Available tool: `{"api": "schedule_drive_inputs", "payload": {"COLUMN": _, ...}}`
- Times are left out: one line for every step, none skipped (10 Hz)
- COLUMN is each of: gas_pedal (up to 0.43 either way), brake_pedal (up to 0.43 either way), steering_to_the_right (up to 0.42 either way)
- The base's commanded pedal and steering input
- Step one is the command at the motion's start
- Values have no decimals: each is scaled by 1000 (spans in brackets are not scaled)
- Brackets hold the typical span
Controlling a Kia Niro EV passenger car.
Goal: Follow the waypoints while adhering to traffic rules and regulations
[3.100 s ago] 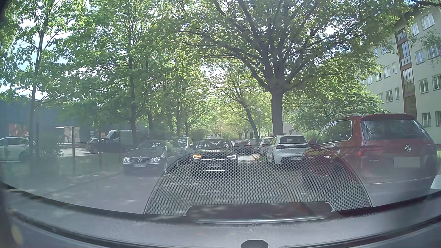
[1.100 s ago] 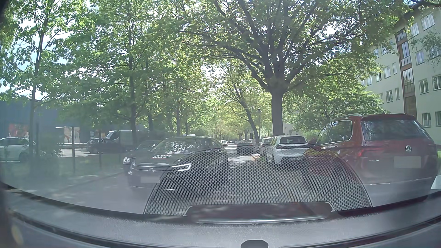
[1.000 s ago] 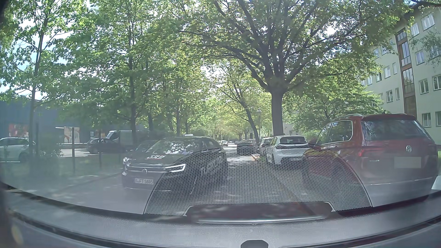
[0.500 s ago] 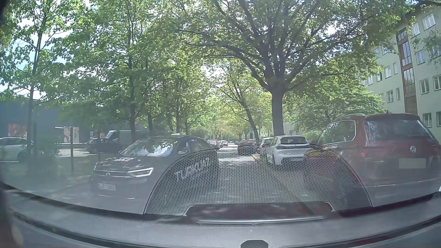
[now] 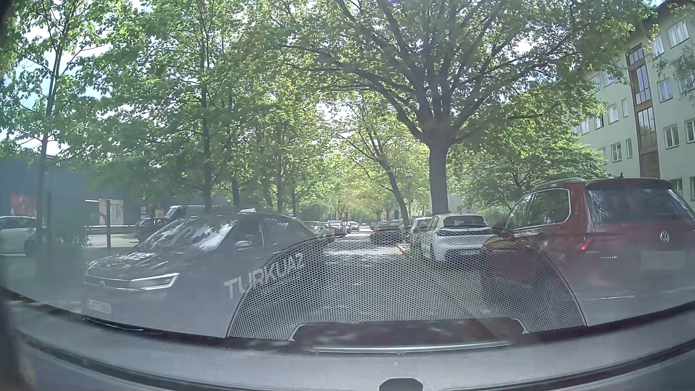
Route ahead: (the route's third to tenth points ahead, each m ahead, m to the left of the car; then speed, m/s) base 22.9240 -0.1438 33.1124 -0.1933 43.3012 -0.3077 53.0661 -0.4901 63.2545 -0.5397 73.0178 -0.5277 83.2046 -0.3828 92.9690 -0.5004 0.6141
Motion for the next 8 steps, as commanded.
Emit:
{"api": "schedule_drive_inputs", "payload": {"gas_pedal": 0, "brake_pedal": 24, "steering_to_the_right": -4}}
{"api": "schedule_drive_inputs", "payload": {"gas_pedal": 8, "brake_pedal": 24, "steering_to_the_right": -4}}
{"api": "schedule_drive_inputs", "payload": {"gas_pedal": 8, "brake_pedal": 24, "steering_to_the_right": -5}}
{"api": "schedule_drive_inputs", "payload": {"gas_pedal": 8, "brake_pedal": 24, "steering_to_the_right": -5}}
{"api": "schedule_drive_inputs", "payload": {"gas_pedal": 8, "brake_pedal": 24, "steering_to_the_right": -5}}
{"api": "schedule_drive_inputs", "payload": {"gas_pedal": 28, "brake_pedal": 24, "steering_to_the_right": -4}}
{"api": "schedule_drive_inputs", "payload": {"gas_pedal": 67, "brake_pedal": 24, "steering_to_the_right": -5}}
{"api": "schedule_drive_inputs", "payload": {"gas_pedal": 150, "brake_pedal": 24, "steering_to_the_right": -4}}
